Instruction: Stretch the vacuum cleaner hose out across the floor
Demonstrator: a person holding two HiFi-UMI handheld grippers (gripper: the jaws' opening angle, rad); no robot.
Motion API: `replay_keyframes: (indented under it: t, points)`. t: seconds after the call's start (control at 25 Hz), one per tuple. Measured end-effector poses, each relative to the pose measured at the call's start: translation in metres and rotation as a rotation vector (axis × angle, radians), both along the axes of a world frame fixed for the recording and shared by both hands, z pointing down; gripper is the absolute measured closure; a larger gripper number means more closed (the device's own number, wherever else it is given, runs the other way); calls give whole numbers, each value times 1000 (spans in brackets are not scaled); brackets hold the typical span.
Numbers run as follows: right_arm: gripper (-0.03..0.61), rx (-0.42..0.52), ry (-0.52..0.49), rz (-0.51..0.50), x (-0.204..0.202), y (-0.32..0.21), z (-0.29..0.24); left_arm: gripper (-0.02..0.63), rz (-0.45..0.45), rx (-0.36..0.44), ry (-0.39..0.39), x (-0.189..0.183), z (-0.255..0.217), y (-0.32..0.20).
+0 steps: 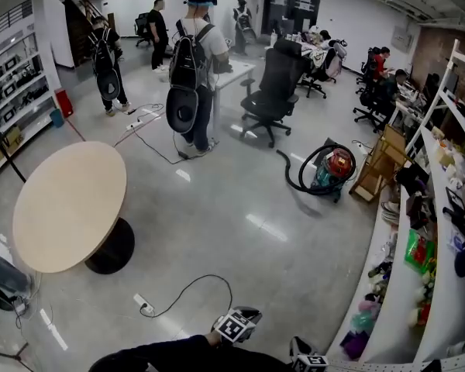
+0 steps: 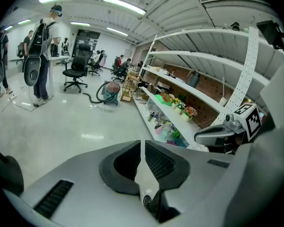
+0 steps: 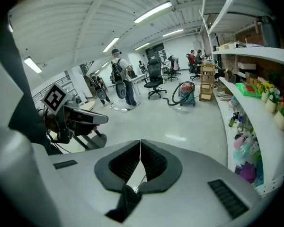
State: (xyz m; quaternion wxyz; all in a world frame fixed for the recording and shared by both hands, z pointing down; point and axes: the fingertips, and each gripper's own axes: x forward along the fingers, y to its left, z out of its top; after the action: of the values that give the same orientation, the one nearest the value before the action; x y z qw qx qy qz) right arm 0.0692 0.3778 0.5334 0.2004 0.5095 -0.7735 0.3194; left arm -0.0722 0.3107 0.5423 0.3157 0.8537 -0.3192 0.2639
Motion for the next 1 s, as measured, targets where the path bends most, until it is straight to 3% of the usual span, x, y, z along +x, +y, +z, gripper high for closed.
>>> replay_keyframes:
  t: [0.24, 0.44, 0.76, 1.0]
  points:
    - [563, -43, 35, -44, -16, -27, 9, 569, -44, -56, -14, -33, 24, -28]
    - [563, -61, 9, -106, -18, -67, 27, 569, -57, -62, -44, -27, 27, -62]
    - [563, 28, -55, -136, 54, -189, 20, 569, -131, -6, -110, 35, 2, -137]
    - [563, 42, -76, -209, 92, -239, 18, 569, -170, 50, -124, 98, -21, -188]
